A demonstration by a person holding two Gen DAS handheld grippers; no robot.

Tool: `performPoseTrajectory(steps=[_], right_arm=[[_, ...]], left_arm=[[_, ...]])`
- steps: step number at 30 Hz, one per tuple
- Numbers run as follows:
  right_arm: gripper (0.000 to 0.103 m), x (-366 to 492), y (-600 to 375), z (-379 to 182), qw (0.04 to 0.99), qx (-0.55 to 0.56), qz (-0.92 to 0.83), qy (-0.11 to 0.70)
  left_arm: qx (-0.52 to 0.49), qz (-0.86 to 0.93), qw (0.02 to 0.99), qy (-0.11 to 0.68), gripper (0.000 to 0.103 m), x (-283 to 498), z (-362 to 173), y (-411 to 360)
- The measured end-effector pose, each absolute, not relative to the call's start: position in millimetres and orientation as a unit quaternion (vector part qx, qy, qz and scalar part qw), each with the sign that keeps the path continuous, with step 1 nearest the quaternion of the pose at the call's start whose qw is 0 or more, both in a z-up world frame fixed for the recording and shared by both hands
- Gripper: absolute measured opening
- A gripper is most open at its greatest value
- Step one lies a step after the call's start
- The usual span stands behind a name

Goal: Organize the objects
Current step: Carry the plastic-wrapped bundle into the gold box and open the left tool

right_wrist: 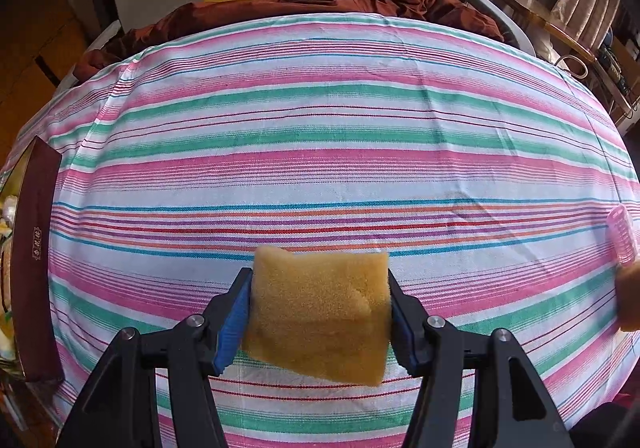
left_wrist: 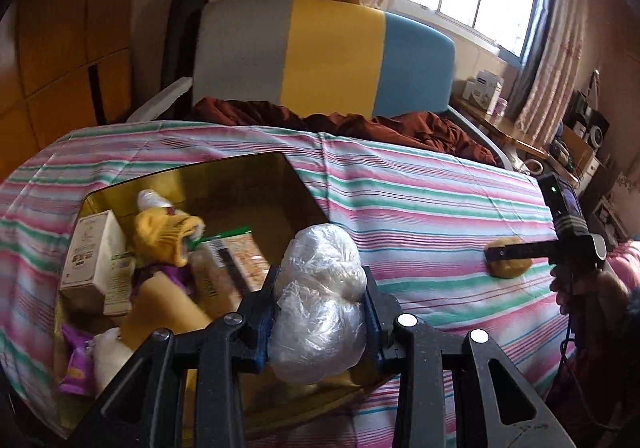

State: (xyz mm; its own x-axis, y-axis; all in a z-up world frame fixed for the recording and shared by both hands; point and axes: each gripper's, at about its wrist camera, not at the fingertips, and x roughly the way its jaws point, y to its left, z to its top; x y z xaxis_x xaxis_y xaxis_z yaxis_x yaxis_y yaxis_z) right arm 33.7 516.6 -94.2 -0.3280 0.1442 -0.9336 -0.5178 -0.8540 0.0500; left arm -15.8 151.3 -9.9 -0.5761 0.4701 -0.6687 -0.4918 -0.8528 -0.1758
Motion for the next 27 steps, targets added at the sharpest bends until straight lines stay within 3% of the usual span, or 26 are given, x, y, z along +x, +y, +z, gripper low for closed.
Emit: performPoseTrajectory(steps=[9, 18, 20, 25, 27], right_arm=[[0.061, 34, 515, -93, 0.209, -0.545, 0.797, 0.157], [0.061, 36, 509, -90, 0.212, -0.544, 0.798, 0.147], [0.061, 35, 506, -89, 0.214, -0.543, 0.800, 0.140], [0.061, 33, 492, -84, 0.195, -0.537, 0.810, 0.132], [0.061, 30, 480, -82, 0.184, -0.537, 0.814, 0.122]], left_arm=[[-0.405, 0.887, 0.217, -0.053, 0.037, -27, -25, 58], [-0.432, 0.864, 0.259, -0.005, 0.038, -20, -55, 108], [-0.435, 0.862, 0.260, 0.005, 0.040, -24, -60, 117], [-0.435, 0.863, 0.259, 0.001, 0.062, -22, -62, 114], [-0.431, 0.866, 0.254, -0.002, 0.062, -20, -60, 109]])
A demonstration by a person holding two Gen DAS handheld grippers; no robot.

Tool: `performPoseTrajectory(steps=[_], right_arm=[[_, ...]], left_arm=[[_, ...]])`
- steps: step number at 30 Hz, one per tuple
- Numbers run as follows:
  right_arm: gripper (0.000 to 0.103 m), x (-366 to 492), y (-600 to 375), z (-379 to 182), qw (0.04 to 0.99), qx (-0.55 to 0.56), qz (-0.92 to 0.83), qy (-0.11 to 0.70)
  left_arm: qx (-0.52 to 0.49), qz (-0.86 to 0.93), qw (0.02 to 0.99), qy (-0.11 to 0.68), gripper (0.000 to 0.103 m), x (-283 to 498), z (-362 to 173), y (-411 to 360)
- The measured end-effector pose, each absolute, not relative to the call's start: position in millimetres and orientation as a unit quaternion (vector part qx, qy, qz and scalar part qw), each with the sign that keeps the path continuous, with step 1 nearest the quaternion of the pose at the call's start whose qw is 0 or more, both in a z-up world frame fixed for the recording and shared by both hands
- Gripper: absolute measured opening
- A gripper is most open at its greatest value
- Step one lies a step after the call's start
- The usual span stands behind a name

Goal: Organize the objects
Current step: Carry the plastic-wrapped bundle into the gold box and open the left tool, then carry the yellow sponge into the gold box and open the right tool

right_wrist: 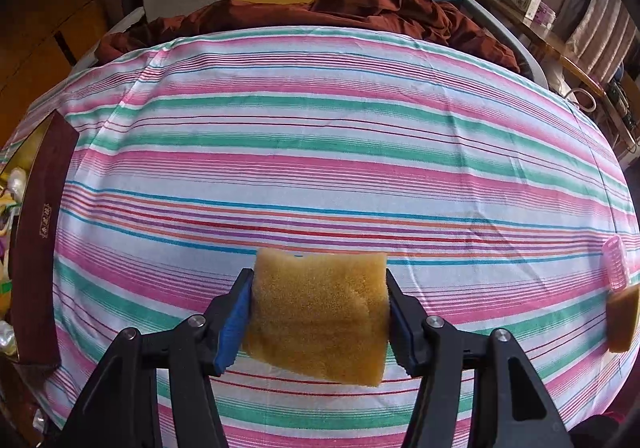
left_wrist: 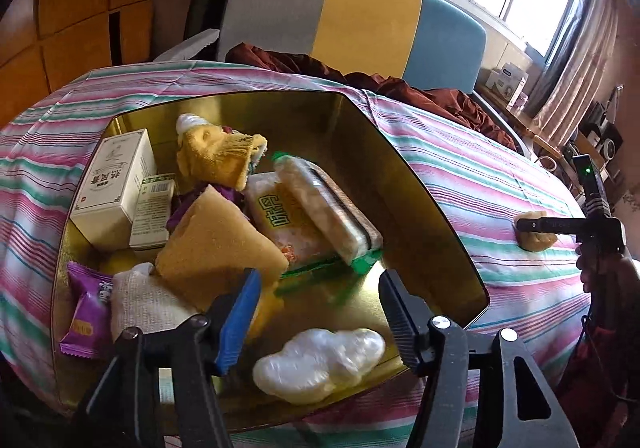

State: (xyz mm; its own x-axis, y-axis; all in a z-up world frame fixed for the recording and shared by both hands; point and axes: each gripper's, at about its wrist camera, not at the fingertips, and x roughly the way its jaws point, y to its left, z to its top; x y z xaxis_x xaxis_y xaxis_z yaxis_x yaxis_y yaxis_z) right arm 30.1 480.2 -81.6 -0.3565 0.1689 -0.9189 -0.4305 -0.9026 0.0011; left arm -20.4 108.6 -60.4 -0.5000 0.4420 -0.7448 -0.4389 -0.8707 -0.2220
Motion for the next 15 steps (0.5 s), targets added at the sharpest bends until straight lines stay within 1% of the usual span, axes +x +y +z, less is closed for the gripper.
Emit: performPoseTrajectory(steps=[3, 7, 11, 13, 15], right_arm=[[0.061, 25, 464, -74, 0.163, -0.527, 0.826, 0.117], [0.061, 14, 431, -49, 0.117, -0.500, 0.848, 0.133], [0.061, -6, 370, -22, 0.055, -0.476, 0.872, 0.101], [0.061, -17, 337, -9, 0.019, -0.464, 0.882, 0.083], [0.061, -29, 305, -1, -0.012, -0.458, 0.886, 0.065]], left_arm=[[-0.427, 0.870, 0.247, -0.009, 0.062, -20, -56, 99], [-0.415, 0.880, 0.232, -0.004, 0.062, -15, -48, 89], [-0.392, 0.896, 0.210, 0.011, 0.063, -7, -36, 82], [-0.382, 0.903, 0.194, 0.017, 0.069, -5, -29, 78], [-0.372, 0.911, 0.178, 0.020, 0.073, -4, -23, 73]])
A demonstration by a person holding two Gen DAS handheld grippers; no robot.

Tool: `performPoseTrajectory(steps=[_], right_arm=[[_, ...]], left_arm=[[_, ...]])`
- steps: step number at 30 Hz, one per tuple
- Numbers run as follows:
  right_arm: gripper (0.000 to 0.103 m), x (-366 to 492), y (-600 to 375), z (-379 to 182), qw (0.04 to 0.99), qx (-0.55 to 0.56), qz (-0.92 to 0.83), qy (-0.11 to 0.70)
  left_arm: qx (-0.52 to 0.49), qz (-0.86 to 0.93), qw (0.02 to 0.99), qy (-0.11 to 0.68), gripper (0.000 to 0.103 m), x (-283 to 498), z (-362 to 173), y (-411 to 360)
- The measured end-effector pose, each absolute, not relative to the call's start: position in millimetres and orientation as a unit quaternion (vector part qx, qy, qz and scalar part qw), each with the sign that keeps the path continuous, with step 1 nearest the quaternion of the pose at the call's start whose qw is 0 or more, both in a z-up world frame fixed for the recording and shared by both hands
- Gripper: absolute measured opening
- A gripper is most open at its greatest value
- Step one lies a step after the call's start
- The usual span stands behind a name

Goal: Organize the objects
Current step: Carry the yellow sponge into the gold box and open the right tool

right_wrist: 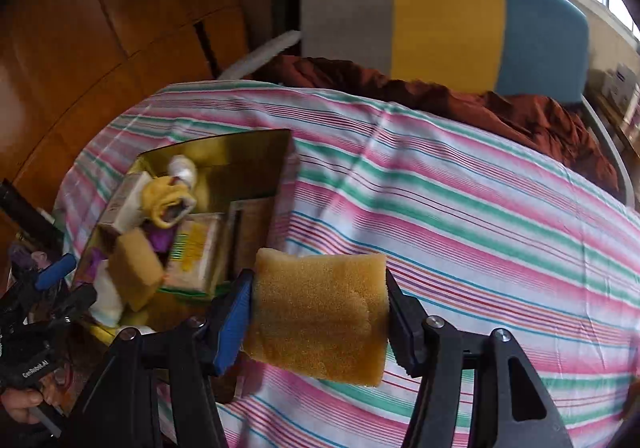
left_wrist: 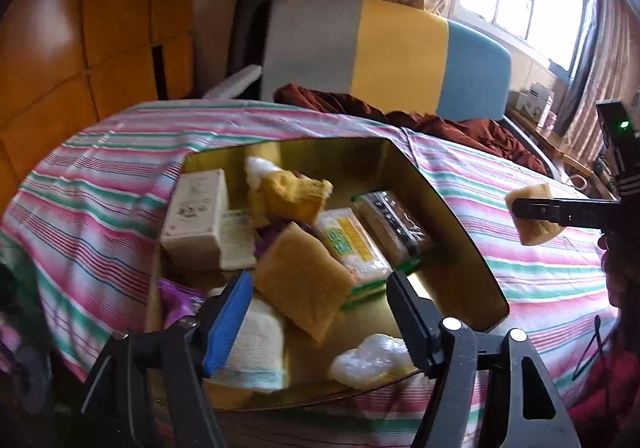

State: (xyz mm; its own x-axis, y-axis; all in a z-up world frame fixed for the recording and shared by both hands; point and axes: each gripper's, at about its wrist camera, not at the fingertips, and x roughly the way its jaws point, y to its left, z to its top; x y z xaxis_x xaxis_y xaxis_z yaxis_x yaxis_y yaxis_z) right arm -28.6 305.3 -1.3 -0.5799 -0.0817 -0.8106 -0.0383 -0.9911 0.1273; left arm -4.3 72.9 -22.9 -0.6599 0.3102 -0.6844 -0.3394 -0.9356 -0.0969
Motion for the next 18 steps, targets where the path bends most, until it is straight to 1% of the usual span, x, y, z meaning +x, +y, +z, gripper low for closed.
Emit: performPoseTrajectory(steps=[1, 5, 6, 10, 13, 18], right_arm=[[0.061, -34, 292, 0, 0.025, 0.457, -0.887, -0.057], [0.061, -60, 247, -6, 0.050, 0.468, -0.882, -0.025], [0.061, -66, 240, -10, 0.054, 0.473, -0.879, -0.023], [0.062, -85, 221, -28, 0.052, 0.491, -0.870, -0.007], [0.064, -94, 216, -39, 0.045, 0.503, -0.863, -0.001], [0.067, -101, 216, -53, 0.039, 0.519, -0.854, -0.003]], left_arm=[[-0.367, 0.914, 0.169, 0.023, 0.076, -4, -20, 70], [-0.356, 0.923, 0.146, 0.022, 0.084, -2, -13, 59], [-0.354, 0.924, 0.140, 0.021, 0.090, -2, -12, 56], [-0.351, 0.929, 0.121, 0.014, 0.100, -2, -11, 44], [-0.350, 0.930, 0.108, 0.010, 0.103, -1, -10, 37], [-0.350, 0.933, 0.087, 0.004, 0.103, 0, -11, 30]])
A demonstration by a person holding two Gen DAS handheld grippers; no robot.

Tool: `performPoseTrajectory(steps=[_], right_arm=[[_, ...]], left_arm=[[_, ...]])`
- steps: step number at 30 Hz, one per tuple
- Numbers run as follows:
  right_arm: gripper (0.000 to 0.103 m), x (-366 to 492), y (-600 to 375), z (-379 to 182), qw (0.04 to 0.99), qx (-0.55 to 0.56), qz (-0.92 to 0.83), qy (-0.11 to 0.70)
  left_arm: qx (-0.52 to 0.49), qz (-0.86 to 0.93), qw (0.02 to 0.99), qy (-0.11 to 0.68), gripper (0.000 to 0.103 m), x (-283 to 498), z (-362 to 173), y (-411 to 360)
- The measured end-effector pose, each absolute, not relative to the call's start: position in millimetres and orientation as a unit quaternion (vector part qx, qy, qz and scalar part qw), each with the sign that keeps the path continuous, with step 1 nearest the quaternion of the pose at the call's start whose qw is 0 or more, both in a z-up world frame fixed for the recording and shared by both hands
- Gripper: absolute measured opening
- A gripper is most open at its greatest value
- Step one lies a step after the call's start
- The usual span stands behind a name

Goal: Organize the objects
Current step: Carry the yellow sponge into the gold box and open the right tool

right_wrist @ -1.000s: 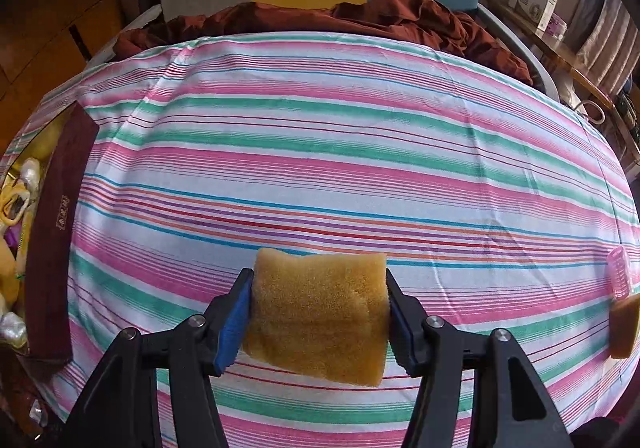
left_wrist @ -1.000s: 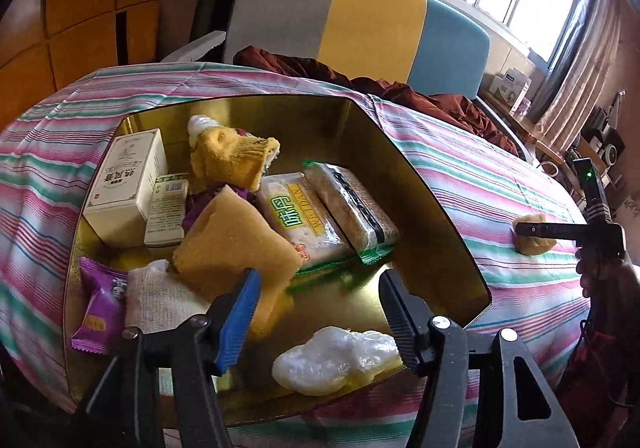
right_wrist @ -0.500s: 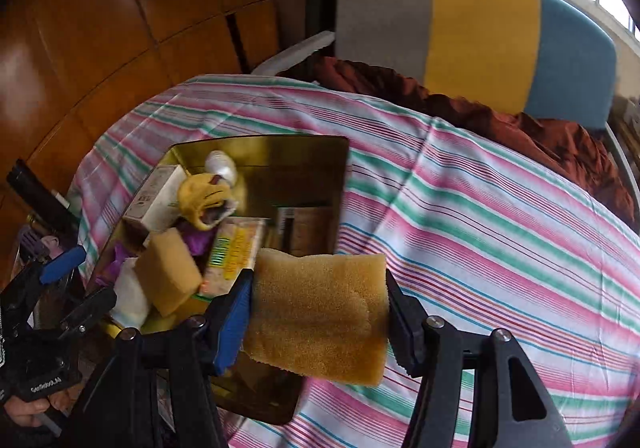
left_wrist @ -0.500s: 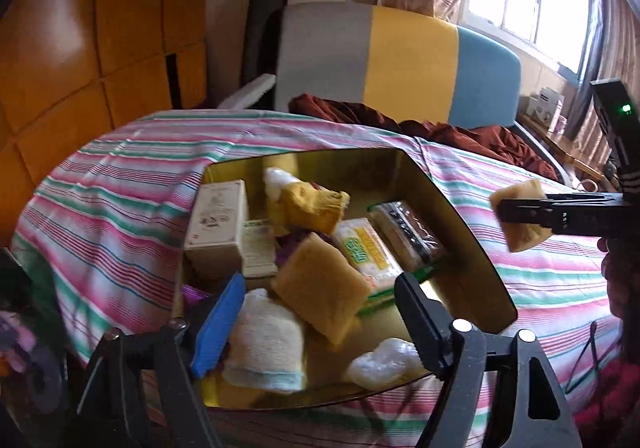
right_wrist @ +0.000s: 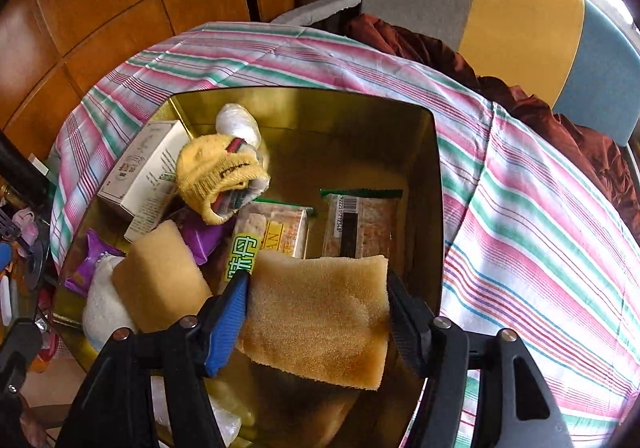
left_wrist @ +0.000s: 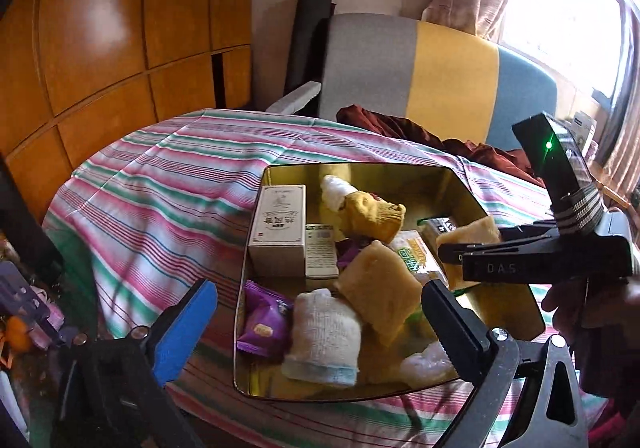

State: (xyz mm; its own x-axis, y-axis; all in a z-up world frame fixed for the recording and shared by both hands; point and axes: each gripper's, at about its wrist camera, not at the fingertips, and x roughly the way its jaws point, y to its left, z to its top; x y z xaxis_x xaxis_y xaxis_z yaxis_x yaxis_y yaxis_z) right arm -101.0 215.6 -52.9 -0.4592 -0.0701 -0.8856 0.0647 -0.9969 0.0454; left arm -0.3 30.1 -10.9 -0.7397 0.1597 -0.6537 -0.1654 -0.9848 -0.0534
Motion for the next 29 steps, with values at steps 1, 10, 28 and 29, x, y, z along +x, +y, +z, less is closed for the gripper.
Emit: performPoseTrajectory(steps=[1, 10, 28, 29], right_arm=[[0.070, -101, 216, -54, 0.037, 0.518, -0.854, -0.003], [0.086, -86, 218, -43, 0.022, 0.494, -0.869, -0.005], [0.086, 2, 226, -13, -0.096, 0.408, -0.908, -0.031], [0.086, 4, 226, -11, -0.098, 0.404, -0.909, -0.029]], left_arm=[[-0.350, 0.933, 0.083, 0.004, 0.103, 0, -11, 30], [-0.358, 0.932, 0.046, 0.009, 0.103, 0, -16, 31], [-0.342, 0.939, 0.032, -0.003, 0.102, 17, -12, 39], [-0.341, 0.939, 0.033, -0.002, 0.102, 18, -11, 40]])
